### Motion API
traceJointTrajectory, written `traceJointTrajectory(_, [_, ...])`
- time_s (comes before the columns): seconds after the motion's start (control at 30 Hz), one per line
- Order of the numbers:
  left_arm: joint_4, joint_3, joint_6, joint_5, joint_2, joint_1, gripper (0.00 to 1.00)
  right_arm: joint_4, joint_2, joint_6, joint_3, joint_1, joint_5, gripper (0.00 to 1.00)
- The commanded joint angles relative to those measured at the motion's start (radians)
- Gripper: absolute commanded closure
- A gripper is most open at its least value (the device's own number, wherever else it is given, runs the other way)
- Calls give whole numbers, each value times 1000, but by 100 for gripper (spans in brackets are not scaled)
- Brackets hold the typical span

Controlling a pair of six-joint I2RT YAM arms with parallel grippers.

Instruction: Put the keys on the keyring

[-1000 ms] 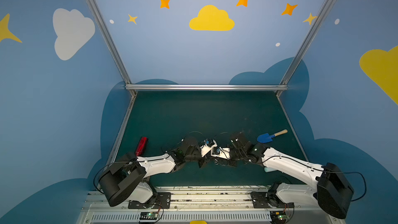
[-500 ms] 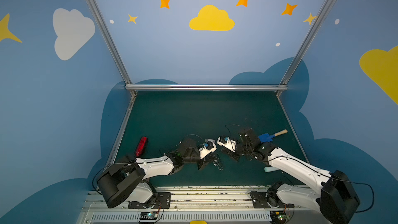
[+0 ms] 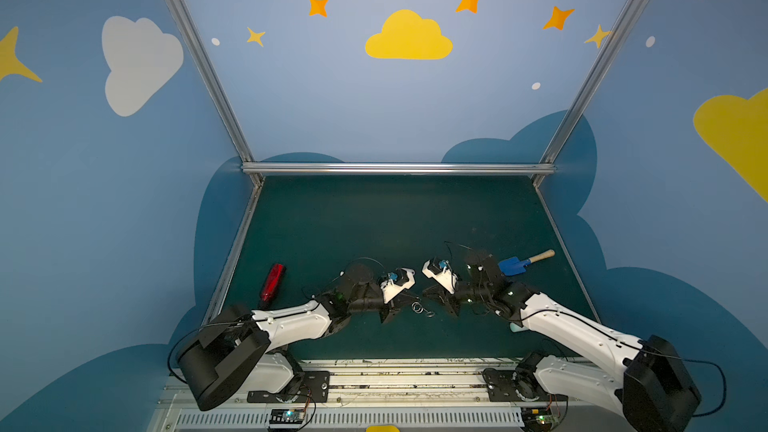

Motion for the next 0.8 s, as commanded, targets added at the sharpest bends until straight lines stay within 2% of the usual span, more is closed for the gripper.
traceJointTrajectory(0.0, [54,7,-2,17,-30,15,96,31,-25,30,-11,-3,-19,90])
traceJointTrajectory(0.67, [60,63,-1,20,-61,30,96,107,-26,53,-2,-3,-138,88])
traceJointTrajectory(0.77, [65,66,-4,19,-61,29,96,108,-25,49,-3,-3,-140,92])
